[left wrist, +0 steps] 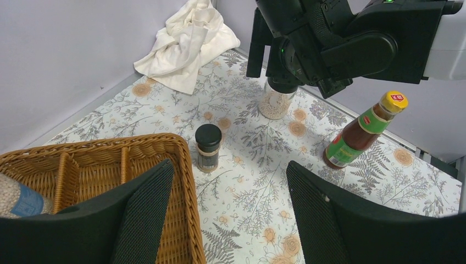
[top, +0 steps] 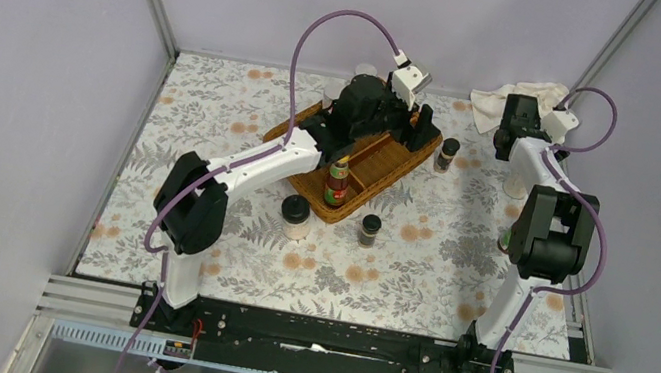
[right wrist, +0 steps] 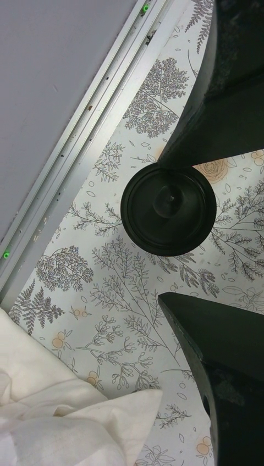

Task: Organize the condiment bottles
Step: Pick up the bottle from the center of the board.

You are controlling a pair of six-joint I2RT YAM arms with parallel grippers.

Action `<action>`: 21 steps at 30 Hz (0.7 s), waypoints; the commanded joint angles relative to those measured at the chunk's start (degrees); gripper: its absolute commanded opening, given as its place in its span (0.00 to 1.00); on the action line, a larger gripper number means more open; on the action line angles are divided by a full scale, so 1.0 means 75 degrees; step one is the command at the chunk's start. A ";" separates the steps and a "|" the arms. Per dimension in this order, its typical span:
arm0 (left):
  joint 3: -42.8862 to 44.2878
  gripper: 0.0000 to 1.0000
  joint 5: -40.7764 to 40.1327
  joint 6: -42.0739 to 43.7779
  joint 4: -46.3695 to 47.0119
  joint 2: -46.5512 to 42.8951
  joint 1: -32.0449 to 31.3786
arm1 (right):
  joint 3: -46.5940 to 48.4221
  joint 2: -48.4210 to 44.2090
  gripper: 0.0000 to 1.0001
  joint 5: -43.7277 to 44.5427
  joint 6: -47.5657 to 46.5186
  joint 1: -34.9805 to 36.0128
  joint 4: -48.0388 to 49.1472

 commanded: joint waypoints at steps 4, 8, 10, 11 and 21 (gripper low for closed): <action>-0.0063 0.80 -0.0092 0.0230 -0.0001 -0.0237 0.0042 | 0.0150 -0.0028 0.90 0.0324 0.0352 -0.0020 -0.0131; -0.0061 0.80 -0.0092 0.0237 0.0001 -0.0234 0.0037 | 0.0163 -0.0093 0.89 0.0375 0.0355 -0.0020 -0.0159; -0.0062 0.80 -0.0095 0.0249 0.0010 -0.0235 0.0041 | 0.0140 -0.0140 0.89 0.0396 0.0352 -0.0020 -0.0155; -0.0056 0.80 -0.0084 0.0249 0.0009 -0.0229 0.0048 | 0.0139 -0.0160 0.89 0.0440 0.0355 -0.0020 -0.0199; -0.0064 0.80 -0.0052 0.0200 0.0028 -0.0264 0.0035 | 0.0039 -0.0433 0.89 0.0526 0.0391 -0.0020 -0.0219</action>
